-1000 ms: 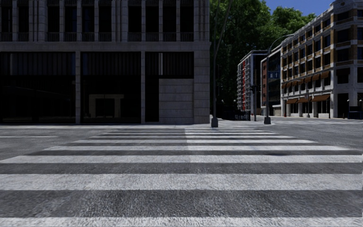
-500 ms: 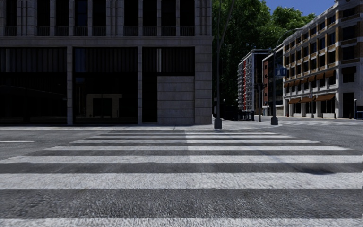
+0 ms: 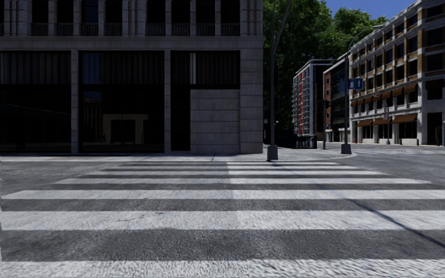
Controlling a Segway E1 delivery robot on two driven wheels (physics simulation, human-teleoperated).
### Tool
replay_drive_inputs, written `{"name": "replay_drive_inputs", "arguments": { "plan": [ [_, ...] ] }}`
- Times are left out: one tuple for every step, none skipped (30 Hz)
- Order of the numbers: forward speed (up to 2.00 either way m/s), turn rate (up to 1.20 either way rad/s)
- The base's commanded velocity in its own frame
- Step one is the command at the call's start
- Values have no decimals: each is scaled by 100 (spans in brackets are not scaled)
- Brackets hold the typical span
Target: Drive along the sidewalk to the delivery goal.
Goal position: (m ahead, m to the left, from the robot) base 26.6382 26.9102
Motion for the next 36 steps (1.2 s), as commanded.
{"name": "replay_drive_inputs", "arguments": {
  "plan": [
    [188, 0],
    [188, 0],
    [188, 0],
    [192, 0],
    [193, 0],
    [193, 0],
    [193, 0],
    [193, 0],
    [193, 0],
    [193, 0],
    [193, 0],
    [193, 0],
    [193, 0],
    [193, 0],
    [193, 0],
    [193, 0],
    [193, 0],
    [193, 0],
    [193, 0],
    [193, 0],
    [193, 0],
    [193, 0],
    [193, 0],
    [193, 0],
    [193, 0],
    [193, 0],
    [193, 0],
    [193, 0],
    [193, 0],
    [193, 0],
    [193, 0],
    [193, 0],
    [193, 0],
    [193, 0],
    [193, 0],
    [193, 0]
  ]
}}
